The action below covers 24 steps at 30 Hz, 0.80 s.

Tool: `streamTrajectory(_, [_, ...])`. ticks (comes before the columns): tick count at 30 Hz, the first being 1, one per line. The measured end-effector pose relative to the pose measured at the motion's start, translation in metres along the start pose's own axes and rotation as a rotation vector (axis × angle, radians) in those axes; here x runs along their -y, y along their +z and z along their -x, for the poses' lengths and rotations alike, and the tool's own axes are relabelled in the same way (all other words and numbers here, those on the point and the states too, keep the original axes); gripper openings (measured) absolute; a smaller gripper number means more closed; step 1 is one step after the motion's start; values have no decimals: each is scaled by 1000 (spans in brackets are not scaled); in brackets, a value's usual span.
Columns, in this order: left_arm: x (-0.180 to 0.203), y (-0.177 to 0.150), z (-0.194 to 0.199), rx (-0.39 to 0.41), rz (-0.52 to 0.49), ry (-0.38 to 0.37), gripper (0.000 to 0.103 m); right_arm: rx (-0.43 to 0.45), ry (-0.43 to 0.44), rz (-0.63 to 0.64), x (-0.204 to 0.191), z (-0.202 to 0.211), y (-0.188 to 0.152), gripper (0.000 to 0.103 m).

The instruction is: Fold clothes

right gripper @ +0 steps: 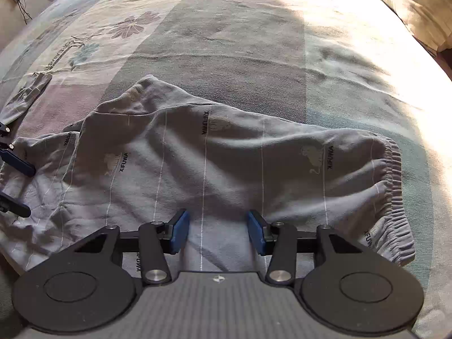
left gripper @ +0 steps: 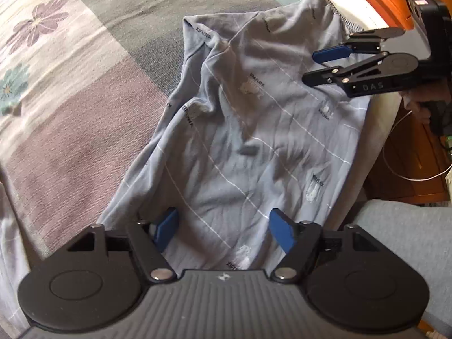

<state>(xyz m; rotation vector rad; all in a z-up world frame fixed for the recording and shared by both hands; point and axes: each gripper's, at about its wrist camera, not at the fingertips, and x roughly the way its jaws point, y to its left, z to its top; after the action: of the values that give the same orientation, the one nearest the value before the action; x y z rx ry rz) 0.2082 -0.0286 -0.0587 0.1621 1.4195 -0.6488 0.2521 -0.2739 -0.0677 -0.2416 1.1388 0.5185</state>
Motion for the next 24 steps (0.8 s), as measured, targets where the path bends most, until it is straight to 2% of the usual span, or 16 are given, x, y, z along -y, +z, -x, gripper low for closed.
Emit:
streamTrajectory(1, [0, -1, -1, 6, -2, -20, 83, 7, -4, -1, -2, -1, -2, 63])
streamTrajectory(3, [0, -3, -3, 19, -5, -60, 99, 20, -26, 3, -7, -2, -4, 65])
streamTrajectory(8, [-7, -15, -1, 108, 13, -114, 102, 43, -111, -39, -16, -6, -8, 80])
streamTrajectory(10, [-14, -18, 1, 155, 50, -143, 102, 48, -154, -72, -16, -9, -10, 96])
streamTrajectory(12, [-18, -22, 3, 190, 67, -163, 102, 51, -173, -127, -11, -13, -12, 102])
streamTrajectory(15, [-18, -26, 3, 221, 51, -174, 102, 73, -181, -132, -12, -14, -13, 103])
streamTrajectory(20, [-15, -37, 9, 225, 11, -141, 102, 100, -173, -128, -11, -14, -17, 103])
streamTrajectory(24, [-12, -47, 14, 220, -13, -104, 102, 59, -160, -83, -9, -9, -13, 103])
